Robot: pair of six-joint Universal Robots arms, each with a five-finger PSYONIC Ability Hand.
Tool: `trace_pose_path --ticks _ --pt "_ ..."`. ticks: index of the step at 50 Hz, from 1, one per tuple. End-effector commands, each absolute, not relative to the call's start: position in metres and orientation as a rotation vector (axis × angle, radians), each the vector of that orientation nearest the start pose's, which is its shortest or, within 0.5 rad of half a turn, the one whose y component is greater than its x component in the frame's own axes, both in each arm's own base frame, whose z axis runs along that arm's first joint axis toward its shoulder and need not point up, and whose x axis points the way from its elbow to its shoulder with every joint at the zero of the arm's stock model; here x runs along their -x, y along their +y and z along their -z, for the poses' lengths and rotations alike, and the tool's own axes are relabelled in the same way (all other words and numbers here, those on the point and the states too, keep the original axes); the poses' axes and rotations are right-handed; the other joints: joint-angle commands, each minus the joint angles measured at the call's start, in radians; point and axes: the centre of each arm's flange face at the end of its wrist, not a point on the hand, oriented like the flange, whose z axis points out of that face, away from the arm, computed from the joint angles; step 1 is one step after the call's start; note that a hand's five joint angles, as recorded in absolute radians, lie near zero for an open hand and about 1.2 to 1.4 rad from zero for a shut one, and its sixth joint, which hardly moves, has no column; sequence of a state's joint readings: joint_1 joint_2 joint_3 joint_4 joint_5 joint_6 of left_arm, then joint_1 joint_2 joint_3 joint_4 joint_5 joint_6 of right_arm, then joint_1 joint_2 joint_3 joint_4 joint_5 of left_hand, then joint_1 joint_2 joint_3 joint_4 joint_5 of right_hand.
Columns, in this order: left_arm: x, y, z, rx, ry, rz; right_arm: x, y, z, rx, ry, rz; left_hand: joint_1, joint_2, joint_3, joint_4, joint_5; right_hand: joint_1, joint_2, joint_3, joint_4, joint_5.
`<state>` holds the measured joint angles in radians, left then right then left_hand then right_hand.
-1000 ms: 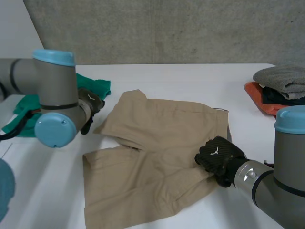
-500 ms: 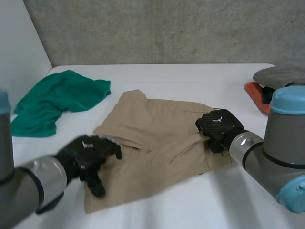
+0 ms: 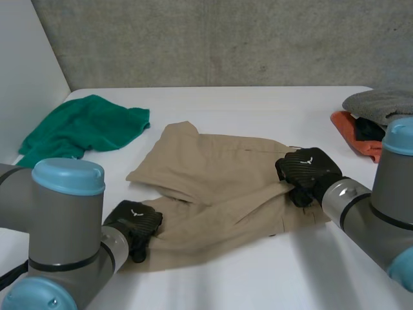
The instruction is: Fold the laundry.
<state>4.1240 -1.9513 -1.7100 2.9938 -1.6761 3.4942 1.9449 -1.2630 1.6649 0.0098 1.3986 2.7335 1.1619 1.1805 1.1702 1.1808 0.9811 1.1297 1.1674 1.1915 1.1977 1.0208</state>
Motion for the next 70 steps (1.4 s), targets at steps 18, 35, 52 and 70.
trace_pose_path --ticks 18,35,52,70 --pt "0.259 -0.156 -0.181 -1.557 2.397 1.225 -0.212 -0.209 -0.163 1.845 2.266 1.413 0.234 0.216 0.226 0.215 0.241 0.267 0.229 0.205 0.199 0.201" --pt "0.341 -0.321 -0.234 -1.173 2.041 1.953 -0.259 -0.321 -0.182 1.443 2.085 2.177 0.234 0.216 0.226 0.215 0.241 0.267 0.229 0.205 0.199 0.201" --pt "0.368 -0.362 -0.19 -1.106 2.089 1.98 -0.279 -0.378 -0.141 1.311 2.149 2.354 -0.987 -1.006 -0.996 -1.006 -0.981 -0.955 -0.993 -1.017 -1.023 -1.021" --pt "0.323 -0.319 -0.224 -1.047 2.21 2.053 -0.209 -0.312 -0.171 1.037 2.408 1.584 -0.987 -1.006 -0.996 -1.006 -0.981 -0.955 -0.993 -1.017 -1.023 -1.021"
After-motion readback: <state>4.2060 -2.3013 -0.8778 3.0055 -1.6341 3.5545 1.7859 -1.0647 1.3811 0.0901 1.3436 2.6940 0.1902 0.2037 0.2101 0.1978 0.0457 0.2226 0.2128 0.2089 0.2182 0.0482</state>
